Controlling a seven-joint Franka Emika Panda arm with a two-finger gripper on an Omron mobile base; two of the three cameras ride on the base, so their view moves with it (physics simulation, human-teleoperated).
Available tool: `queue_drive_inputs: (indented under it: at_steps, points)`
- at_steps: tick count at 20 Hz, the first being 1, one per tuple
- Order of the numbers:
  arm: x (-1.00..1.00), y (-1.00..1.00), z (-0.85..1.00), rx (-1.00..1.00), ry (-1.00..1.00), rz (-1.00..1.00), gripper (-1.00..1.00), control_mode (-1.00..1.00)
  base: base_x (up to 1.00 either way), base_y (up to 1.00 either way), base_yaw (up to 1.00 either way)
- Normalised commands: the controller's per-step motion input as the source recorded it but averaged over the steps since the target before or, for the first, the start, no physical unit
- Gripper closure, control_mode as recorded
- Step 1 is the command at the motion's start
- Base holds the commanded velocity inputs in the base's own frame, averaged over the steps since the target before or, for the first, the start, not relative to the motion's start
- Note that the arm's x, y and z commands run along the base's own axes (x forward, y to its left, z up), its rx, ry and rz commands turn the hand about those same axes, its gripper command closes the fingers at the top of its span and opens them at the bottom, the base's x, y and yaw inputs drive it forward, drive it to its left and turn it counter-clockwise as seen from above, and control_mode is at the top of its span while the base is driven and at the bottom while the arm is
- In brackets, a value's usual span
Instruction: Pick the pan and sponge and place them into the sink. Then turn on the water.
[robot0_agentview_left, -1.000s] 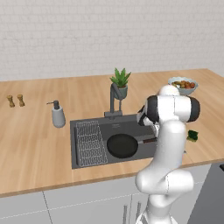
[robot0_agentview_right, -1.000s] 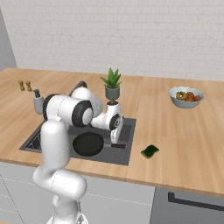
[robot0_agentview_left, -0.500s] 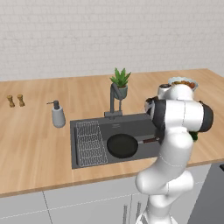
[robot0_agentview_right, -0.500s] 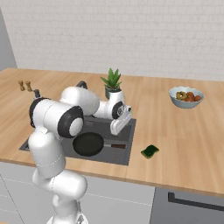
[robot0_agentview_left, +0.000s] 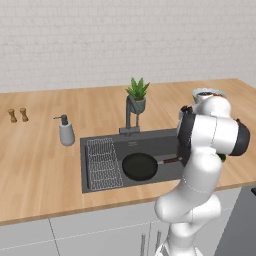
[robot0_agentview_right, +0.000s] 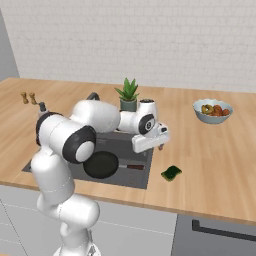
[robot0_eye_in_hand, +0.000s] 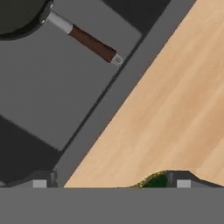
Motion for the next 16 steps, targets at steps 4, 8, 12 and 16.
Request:
queue_drive_inputs:
  at_steps: [4, 8, 12, 16]
  points:
    - [-0.14, -0.60, 0.00, 0.00, 0.05, -0.72, -1.00, -1.00, 0.00, 0.00, 0.00]
    - [0.00, -0.38, 0.00, 0.00, 0.08, -0.53, -1.00, -1.00, 0.00, 0.00, 0.00]
    - [0.00, -0.55, 0.00, 0.05, 0.01, -0.16, -1.00, -1.00, 0.00, 0.00, 0.00]
    - [-0.02, -0.50, -0.03, 0.11, 0.00, -0.12, -1.00, -1.00, 0.00, 0.00, 0.00]
